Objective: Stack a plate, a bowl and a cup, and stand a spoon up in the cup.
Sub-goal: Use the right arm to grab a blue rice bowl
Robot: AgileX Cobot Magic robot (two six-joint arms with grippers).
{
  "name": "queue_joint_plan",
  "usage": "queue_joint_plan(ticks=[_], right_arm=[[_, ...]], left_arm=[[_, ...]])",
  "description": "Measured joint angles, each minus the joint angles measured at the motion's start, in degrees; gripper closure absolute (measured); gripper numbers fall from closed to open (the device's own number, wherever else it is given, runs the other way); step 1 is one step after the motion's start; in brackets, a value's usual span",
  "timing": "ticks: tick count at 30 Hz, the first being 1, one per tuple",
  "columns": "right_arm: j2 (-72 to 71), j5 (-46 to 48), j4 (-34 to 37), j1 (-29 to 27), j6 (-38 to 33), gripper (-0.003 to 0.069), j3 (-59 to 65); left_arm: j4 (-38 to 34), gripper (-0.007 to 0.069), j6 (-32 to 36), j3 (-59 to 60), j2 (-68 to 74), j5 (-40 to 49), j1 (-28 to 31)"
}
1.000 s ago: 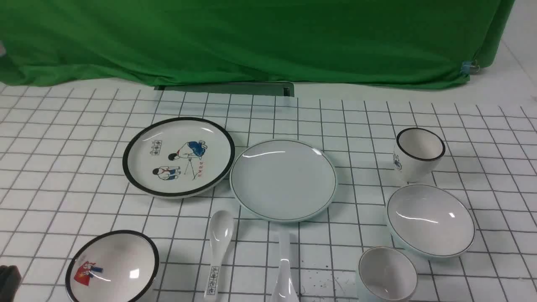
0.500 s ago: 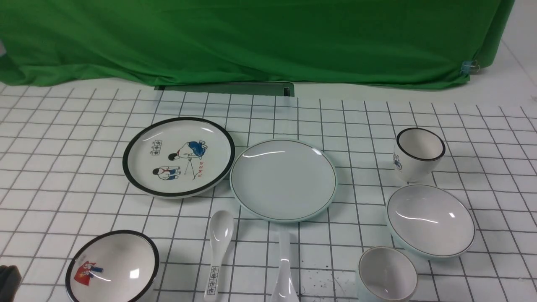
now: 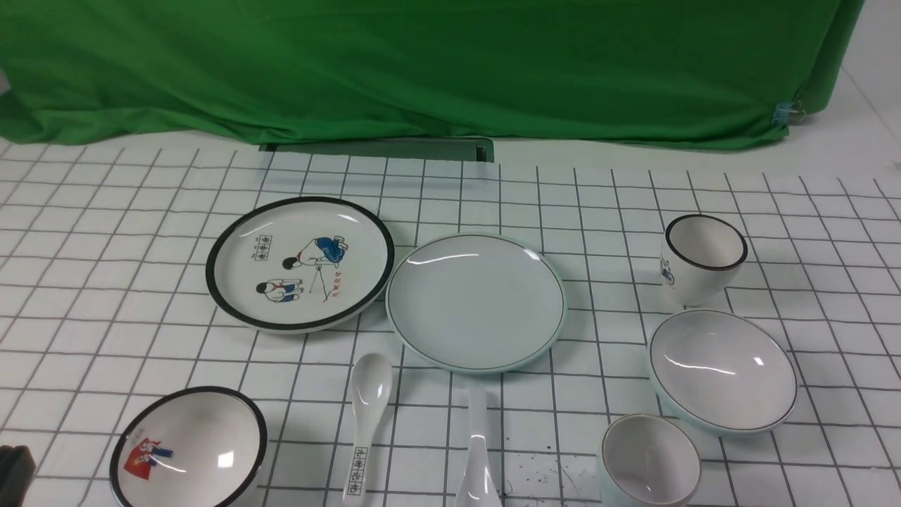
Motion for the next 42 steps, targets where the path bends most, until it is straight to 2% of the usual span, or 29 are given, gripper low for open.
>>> queue_joint_plan(ticks=[22, 27, 29, 31, 32, 33, 34, 36, 37, 42], right_arm=[[0.0, -0.1, 0.0, 0.0, 0.3, 0.0417, 0.0], [0.0, -0.1, 0.5, 0.0, 5.3, 0.0417, 0.0], [0.0, -0.1, 1.9, 0.0, 14.1, 0.0417, 0.0], [0.0, -0.1, 6.5, 0.0, 27.8, 0.0417, 0.0], [0.0, -0.1, 7.1, 0.0, 30.4, 0.0417, 0.0], [0.0, -0.2, 8.7, 0.0, 40.0, 0.0417, 0.0], [0.0, -0.3, 9.2, 0.0, 43.7, 0.0417, 0.0], [0.0, -1.3, 9.1, 0.0, 48.6, 0.0417, 0.0], [0.0, -2.7, 8.7, 0.0, 49.8, 0.0417, 0.0], [0.0, -4.4, 8.2, 0.0, 47.9, 0.0417, 0.0]], left_arm=[[0.0, 0.0653, 0.0, 0.0, 0.0, 0.0, 0.0], [0.7, 0.0653, -0.3, 0.0, 0.0, -0.8, 0.0], [-6.3, 0.0653, -4.8, 0.0, 0.0, -2.9, 0.0], [-21.0, 0.0653, -14.3, 0.0, 0.0, -5.2, 0.0], [-22.5, 0.0653, -15.3, 0.0, 0.0, -5.3, 0.0], [-34.9, 0.0653, -23.2, 0.0, 0.0, -6.2, 0.0], [-39.0, 0.0653, -25.9, 0.0, 0.0, -6.3, 0.0], [-43.4, 0.0653, -29.0, 0.0, 0.0, -6.4, 0.0], [-43.3, 0.0653, -30.2, 0.0, 0.0, -6.6, 0.0], [-40.2, 0.0653, -34.1, 0.0, 0.0, -7.4, 0.0]])
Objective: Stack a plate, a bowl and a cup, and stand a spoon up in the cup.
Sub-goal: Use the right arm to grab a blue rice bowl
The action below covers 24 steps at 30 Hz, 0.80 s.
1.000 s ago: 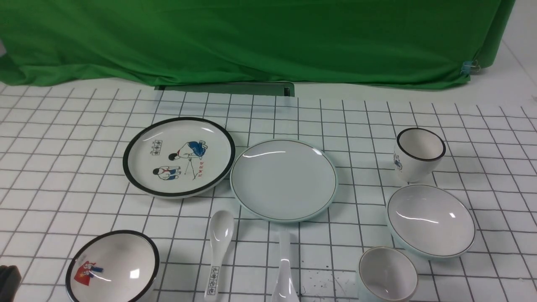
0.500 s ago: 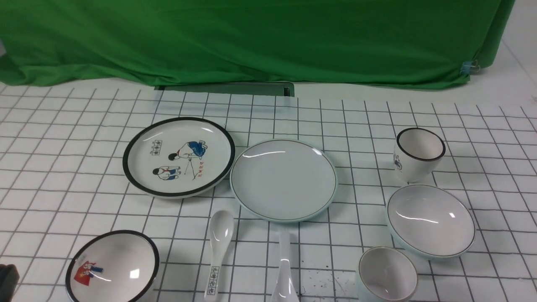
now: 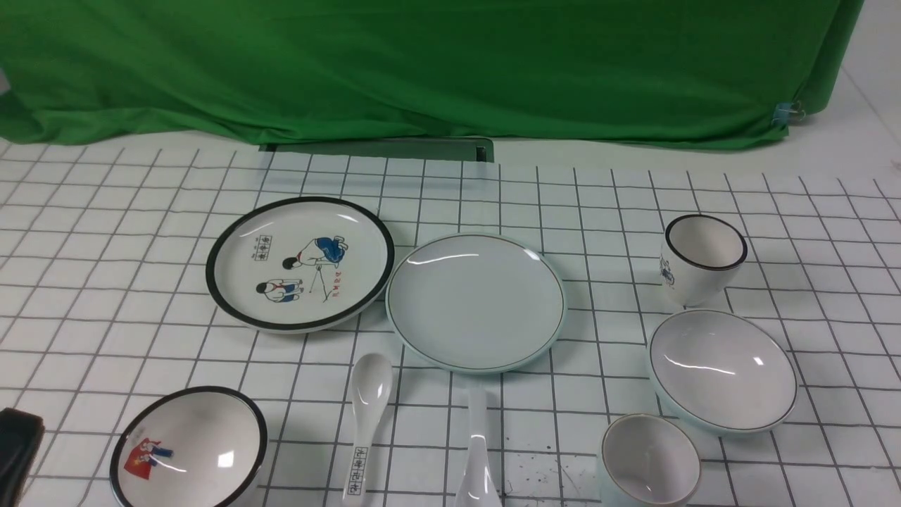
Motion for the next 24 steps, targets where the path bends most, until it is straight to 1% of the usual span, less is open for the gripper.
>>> queue_joint_plan(ticks=[4, 6, 7, 8, 9, 10, 11, 12, 13, 14, 16, 17, 18, 19, 20, 21, 22, 23, 24], right_arm=[[0.0, -0.5, -0.1, 0.0, -1.1, 0.0417, 0.0], [0.0, -0.6, -0.2, 0.0, -1.1, 0.0417, 0.0], [0.0, -0.9, -0.2, 0.0, -1.4, 0.0417, 0.0], [0.0, -1.7, -0.2, 0.0, -3.1, 0.0421, 0.0], [0.0, -1.9, -0.2, 0.0, -3.3, 0.0422, 0.0], [0.0, -2.6, -0.2, 0.0, -4.9, 0.0428, 0.0], [0.0, -4.1, -0.2, 0.1, -9.5, 0.0458, 0.0], [0.2, -4.3, -0.2, 0.1, -11.9, 0.048, -0.3], [0.4, -4.3, -0.2, 0.2, -12.5, 0.0487, -0.5], [2.0, -4.4, -0.2, 0.5, -17.8, 0.0553, -2.4], [6.6, -4.6, -0.2, 1.3, -26.1, 0.0627, -6.8], [6.6, -4.6, -0.2, 1.3, -26.1, 0.0627, -7.2], [12.0, -3.4, -0.2, 2.1, -33.7, 0.0648, -11.6], [14.7, -2.4, -0.2, 2.5, -36.4, 0.0649, -14.2], [18.4, -0.3, -0.2, 3.0, -40.7, 0.0649, -17.6], [22.0, 3.2, -0.2, 3.5, -45.6, 0.065, -22.0], [25.8, 5.9, -0.2, 3.7, -48.7, 0.065, -25.0], [26.6, 6.7, -0.2, 3.9, -50.1, 0.065, -25.7], [32.8, 13.2, -0.2, 4.2, -55.2, 0.065, -31.7]], left_arm=[[0.3, 0.0653, -0.8, 0.0, 0.0, -0.1, 0.0], [0.8, 0.0653, 2.8, -0.7, 0.0, 1.3, 0.0], [1.3, 0.0653, 5.9, -2.0, 0.0, 2.8, 0.0], [2.8, 0.0653, 10.4, -5.2, 0.0, 5.3, 0.0], [3.0, 0.0653, 10.9, -5.7, 0.0, 5.6, 0.0], [4.3, 0.0653, 12.9, -7.7, -0.1, 7.1, 0.0], [8.0, 0.0653, 15.1, -12.1, 1.2, 10.7, 0.0], [10.4, 0.0653, 15.7, -14.9, 2.7, 12.8, 0.0], [11.7, 0.0653, 16.0, -15.5, 3.1, 13.8, 0.0], [17.0, 0.0653, 16.7, -20.1, 7.6, 18.6, 0.0], [22.5, 0.0653, 18.0, -25.2, 14.0, 24.3, 0.0], [23.0, 0.0653, 18.4, -26.4, 15.5, 25.0, 0.0], [26.4, 0.0653, 22.7, -31.5, 22.5, 31.1, 0.0], [27.1, 0.0653, 24.6, -33.3, 25.5, 32.9, 0.0], [28.4, 0.0653, 28.7, -36.7, 29.3, 36.5, 0.0], [29.3, 0.0653, 31.4, -39.0, 32.9, 39.1, 0.0], [30.8, 0.0653, 34.3, -41.8, 36.4, 42.2, 0.0], [31.5, 0.0653, 35.2, -42.9, 37.2, 43.4, 0.0], [34.0, 0.0653, 37.0, -47.0, 42.3, 47.6, -0.4]])
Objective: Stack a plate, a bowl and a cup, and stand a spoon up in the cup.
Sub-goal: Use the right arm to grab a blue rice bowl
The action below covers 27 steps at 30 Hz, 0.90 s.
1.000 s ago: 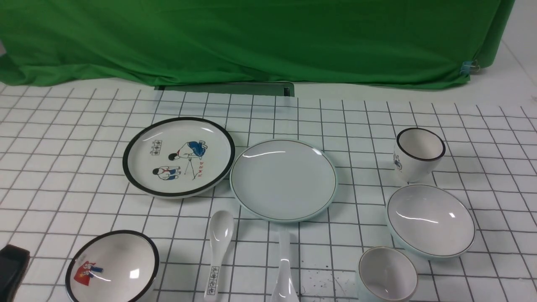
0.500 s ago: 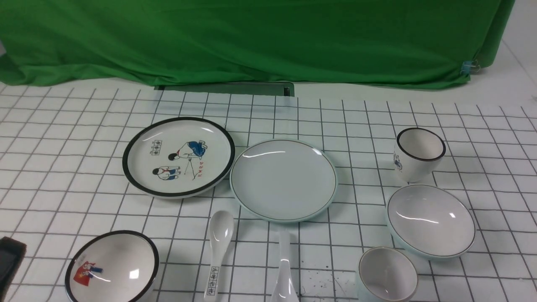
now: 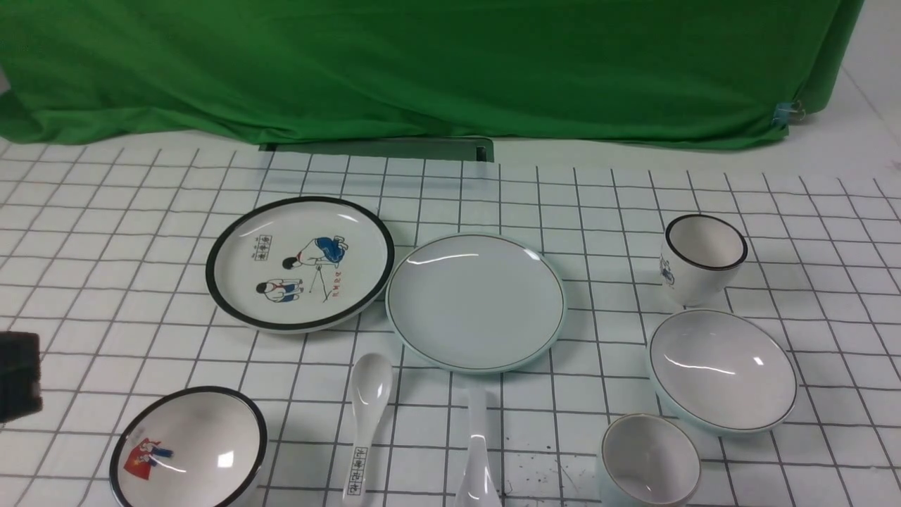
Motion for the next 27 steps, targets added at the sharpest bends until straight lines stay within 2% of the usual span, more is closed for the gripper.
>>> queue_joint_plan(ticks=[2, 3, 5, 6, 8, 12, 16, 19, 20, 22, 25, 27], right_arm=[[8.2, 9.3, 0.0, 0.2, -4.5, 0.065, -7.4], [9.7, 10.1, 0.0, 0.3, -5.0, 0.065, -8.6], [17.5, 18.3, 0.0, 0.9, -6.6, 0.065, -14.4], [18.1, 18.8, 0.0, 0.9, -6.7, 0.065, -14.8], [25.1, 22.4, 0.0, 2.1, -7.3, 0.065, -18.6], [32.4, 23.3, 0.0, 3.5, -7.7, 0.0641, -21.0], [41.8, 23.0, 0.0, 3.8, -7.1, 0.0523, -22.6], [48.1, 20.4, 0.0, 3.8, -5.4, 0.034, -22.7], [48.5, 20.2, 0.0, 3.8, -5.2, 0.0328, -22.7], [52.9, 16.3, 0.0, 3.8, -3.5, 0.0204, -22.8], [57.4, 11.8, 0.0, 3.8, -1.9, 0.0157, -22.9], [59.4, 10.2, 0.0, 3.8, -1.3, 0.0159, -23.1]], left_arm=[[2.4, 0.0653, 0.1, -4.3, 6.2, 3.1, -1.4], [2.8, 0.0653, 0.1, -5.1, 6.7, 3.5, -1.7], [3.7, 0.0653, 0.9, -8.5, 12.3, 5.1, -4.6], [3.8, 0.0653, 1.2, -9.1, 13.2, 5.4, -5.3], [4.3, 0.0653, 2.4, -12.3, 18.1, 6.5, -10.1], [4.6, 0.0653, 2.9, -15.7, 23.7, 6.6, -16.0], [4.9, 0.0653, 3.2, -18.9, 28.8, 5.5, -24.1], [5.9, 0.0653, 3.3, -19.3, 31.3, 4.7, -28.2], [6.1, 0.0653, 3.3, -19.3, 31.4, 4.7, -28.4], [6.4, 0.0653, 3.5, -19.3, 32.5, 4.6, -29.3], [7.4, 0.0653, 3.5, -19.3, 33.0, 4.5, -29.3], [8.3, 0.0653, 3.5, -19.3, 33.0, 4.1, -29.3]])
